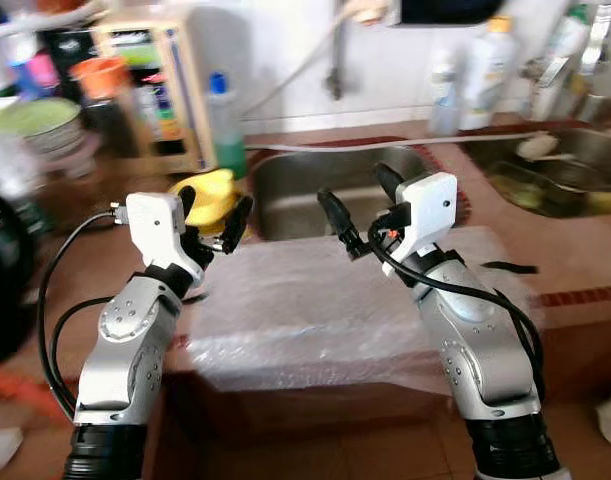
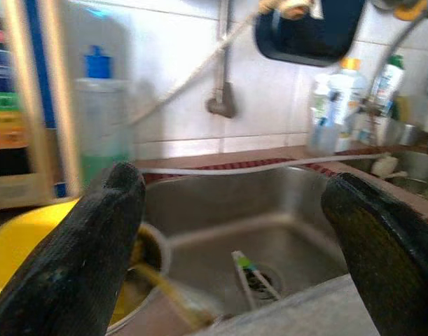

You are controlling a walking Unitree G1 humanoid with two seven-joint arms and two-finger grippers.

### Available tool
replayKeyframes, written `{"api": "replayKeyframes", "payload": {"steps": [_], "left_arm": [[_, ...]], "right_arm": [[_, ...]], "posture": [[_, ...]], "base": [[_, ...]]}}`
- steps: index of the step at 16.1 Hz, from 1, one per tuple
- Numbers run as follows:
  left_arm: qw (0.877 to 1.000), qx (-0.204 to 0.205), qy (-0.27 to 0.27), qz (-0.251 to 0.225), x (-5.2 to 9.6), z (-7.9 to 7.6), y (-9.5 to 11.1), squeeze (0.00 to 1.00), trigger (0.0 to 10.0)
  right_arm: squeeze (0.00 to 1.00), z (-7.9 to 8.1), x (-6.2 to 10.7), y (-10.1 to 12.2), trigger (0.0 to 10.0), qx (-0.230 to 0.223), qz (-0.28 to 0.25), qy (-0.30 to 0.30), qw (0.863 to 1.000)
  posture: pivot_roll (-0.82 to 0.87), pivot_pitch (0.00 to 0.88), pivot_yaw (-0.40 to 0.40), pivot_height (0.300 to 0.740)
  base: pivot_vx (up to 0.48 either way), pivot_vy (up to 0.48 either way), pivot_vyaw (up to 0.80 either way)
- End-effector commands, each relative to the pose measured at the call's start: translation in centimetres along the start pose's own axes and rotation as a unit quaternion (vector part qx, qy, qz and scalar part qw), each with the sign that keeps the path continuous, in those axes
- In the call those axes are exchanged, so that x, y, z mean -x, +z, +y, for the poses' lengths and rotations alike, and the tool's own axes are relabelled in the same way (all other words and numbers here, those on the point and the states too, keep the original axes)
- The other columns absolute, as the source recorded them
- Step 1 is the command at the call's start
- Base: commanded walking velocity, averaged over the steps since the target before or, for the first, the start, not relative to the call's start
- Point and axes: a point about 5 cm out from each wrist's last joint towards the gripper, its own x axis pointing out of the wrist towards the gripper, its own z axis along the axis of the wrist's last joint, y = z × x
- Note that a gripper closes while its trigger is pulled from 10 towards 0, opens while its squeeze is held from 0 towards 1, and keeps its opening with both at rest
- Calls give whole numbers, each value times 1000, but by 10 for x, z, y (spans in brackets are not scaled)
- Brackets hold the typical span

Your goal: Kitchen organization

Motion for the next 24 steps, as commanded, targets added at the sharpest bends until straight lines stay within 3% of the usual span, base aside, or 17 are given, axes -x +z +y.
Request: {"api": "replayKeyframes", "payload": {"steps": [1,10,16,19,24], "left_arm": [[1000,-1,-11,-3,0,-3,3,0,10000],[1000,6,-12,1,2,-5,0,0,10000],[1000,-14,-6,13,6,-4,-4,0,10000],[999,-10,44,17,8,10,-9,0,10000],[997,-7,62,46,11,23,-23,0,10000]], "right_arm": [[0,-1,-1,1,10000,1,-4,-4,1000],[0,-1,-2,0,10000,5,-1,-3,1000],[0,1,-3,-1,10000,5,-1,2,1000],[0,-2,0,-2,10000,4,2,-1,1000],[0,-2,4,-9,10000,1,15,-4,1000]], "posture": [[-225,32,63,740],[-223,30,55,740],[-211,24,56,740],[-210,26,61,740],[-212,24,72,740]], "base": [[345,0,0],[351,0,0],[0,0,0],[0,0,0],[0,0,0]]}}
